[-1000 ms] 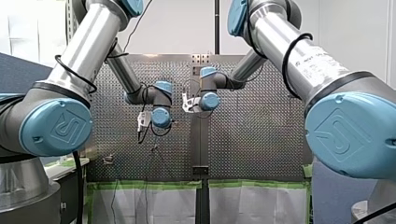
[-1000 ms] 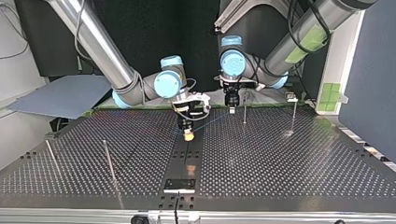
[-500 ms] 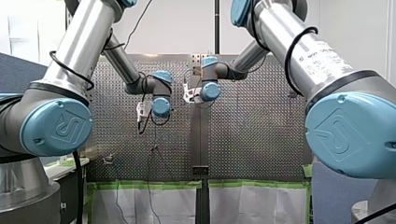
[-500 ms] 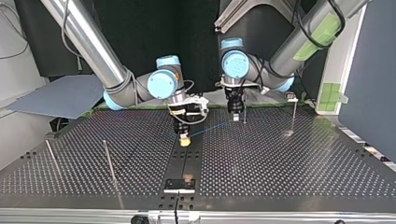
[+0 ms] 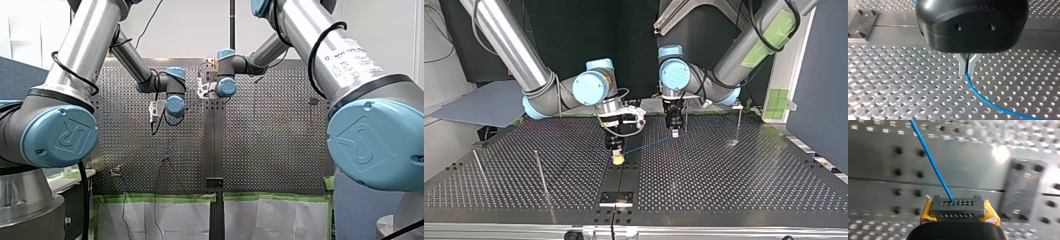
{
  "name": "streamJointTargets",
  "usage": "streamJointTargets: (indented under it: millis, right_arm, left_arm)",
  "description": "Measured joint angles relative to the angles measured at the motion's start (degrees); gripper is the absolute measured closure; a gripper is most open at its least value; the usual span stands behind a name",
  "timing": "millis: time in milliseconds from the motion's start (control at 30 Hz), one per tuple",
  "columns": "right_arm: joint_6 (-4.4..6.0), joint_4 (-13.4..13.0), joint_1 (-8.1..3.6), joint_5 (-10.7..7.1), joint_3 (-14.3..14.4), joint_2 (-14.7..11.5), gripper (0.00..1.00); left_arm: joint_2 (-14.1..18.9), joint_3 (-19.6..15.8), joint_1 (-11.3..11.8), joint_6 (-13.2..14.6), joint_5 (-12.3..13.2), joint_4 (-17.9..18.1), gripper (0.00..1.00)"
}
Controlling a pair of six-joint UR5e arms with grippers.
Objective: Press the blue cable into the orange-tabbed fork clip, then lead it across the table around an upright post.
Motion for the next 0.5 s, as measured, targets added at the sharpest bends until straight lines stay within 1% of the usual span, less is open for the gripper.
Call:
streamJointTargets:
  millis: [200, 300, 500]
  right_arm:
    - [0.1, 0.08, -0.15, 0.04, -0.02, -2.21, 1.0]
    - [0.24, 0.2, -0.37, 0.39, -0.05, -2.98, 1.0]
    - [0.45, 0.72, -0.94, 0.95, -0.05, -3.57, 1.0]
  left_arm:
    - [1.51, 1.32, -0.13, 0.01, -0.06, -1.37, 1.0]
    - [2.25, 2.22, -0.2, -0.19, -0.07, -2.11, 1.0]
    - [2.59, 5.08, -0.46, -0.2, -0.14, -4.9, 1.0]
